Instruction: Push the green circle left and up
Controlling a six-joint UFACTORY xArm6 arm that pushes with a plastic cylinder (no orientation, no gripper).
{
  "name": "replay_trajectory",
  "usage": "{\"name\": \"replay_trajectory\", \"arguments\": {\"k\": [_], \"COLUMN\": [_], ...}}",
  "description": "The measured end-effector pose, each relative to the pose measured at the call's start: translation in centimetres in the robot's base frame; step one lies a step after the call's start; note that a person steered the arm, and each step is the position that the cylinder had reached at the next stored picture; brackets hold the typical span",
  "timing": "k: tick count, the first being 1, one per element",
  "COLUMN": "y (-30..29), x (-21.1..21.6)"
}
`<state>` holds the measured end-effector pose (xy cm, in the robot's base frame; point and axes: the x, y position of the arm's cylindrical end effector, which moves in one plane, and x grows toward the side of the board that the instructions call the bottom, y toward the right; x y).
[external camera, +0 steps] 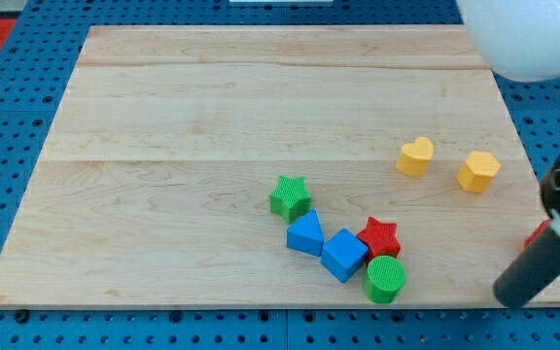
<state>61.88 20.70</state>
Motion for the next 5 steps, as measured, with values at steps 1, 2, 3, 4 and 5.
{"name": "replay_trajectory", "arguments": {"k": [1, 2, 3, 4, 5], "y": [-10.4, -17.3, -22.4, -28.0, -28.8], "x": [-0.1, -0.1, -1.0, -3.8, -9.2]}}
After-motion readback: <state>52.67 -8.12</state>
